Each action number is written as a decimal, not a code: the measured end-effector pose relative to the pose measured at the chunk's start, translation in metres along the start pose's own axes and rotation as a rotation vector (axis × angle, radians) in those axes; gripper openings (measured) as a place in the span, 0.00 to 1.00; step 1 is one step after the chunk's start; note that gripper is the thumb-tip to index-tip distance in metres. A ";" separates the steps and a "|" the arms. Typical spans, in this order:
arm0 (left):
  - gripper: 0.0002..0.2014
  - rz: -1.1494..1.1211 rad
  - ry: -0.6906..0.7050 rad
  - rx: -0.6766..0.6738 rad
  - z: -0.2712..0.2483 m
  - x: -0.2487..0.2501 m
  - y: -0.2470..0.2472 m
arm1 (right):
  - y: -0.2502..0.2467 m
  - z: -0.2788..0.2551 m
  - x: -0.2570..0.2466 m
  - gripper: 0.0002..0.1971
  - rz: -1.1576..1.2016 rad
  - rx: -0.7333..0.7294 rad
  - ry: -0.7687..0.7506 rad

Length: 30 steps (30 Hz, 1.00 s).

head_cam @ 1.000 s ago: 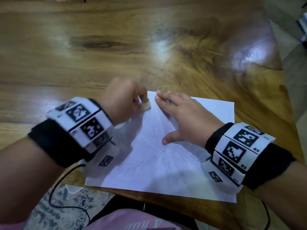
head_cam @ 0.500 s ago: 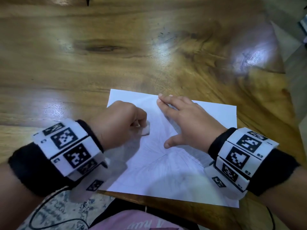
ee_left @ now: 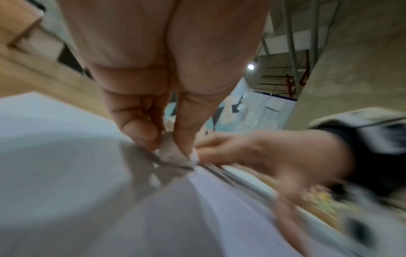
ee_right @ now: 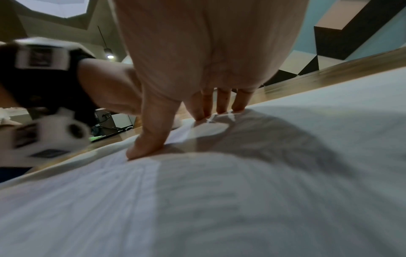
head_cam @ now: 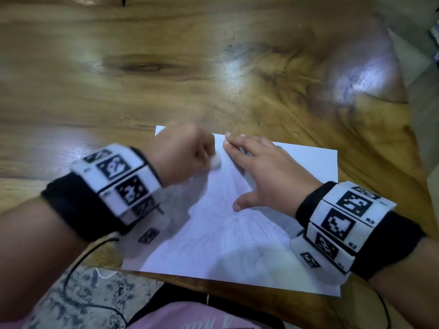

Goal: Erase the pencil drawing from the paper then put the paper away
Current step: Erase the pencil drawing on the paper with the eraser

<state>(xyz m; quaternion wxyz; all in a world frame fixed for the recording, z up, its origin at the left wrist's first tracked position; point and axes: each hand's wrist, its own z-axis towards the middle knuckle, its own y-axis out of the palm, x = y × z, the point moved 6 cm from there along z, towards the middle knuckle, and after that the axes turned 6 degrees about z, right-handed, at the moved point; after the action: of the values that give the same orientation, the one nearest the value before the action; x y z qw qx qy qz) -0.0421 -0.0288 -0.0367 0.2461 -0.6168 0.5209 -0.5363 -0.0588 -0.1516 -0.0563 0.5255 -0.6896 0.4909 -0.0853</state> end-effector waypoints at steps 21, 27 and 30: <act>0.05 -0.036 -0.063 0.124 0.019 0.002 -0.013 | -0.002 -0.005 0.017 0.56 0.265 0.029 -0.035; 0.17 -0.005 0.103 -0.067 -0.018 0.021 0.018 | -0.001 -0.002 0.017 0.56 0.258 0.028 -0.053; 0.06 0.012 0.025 0.034 0.002 0.014 0.003 | -0.001 -0.003 0.017 0.56 0.271 0.036 -0.049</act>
<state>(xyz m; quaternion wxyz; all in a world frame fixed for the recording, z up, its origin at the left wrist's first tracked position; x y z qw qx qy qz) -0.0431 -0.0427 -0.0346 0.2532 -0.6026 0.5187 -0.5511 -0.0512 -0.1665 -0.0609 0.5564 -0.6091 0.5651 -0.0055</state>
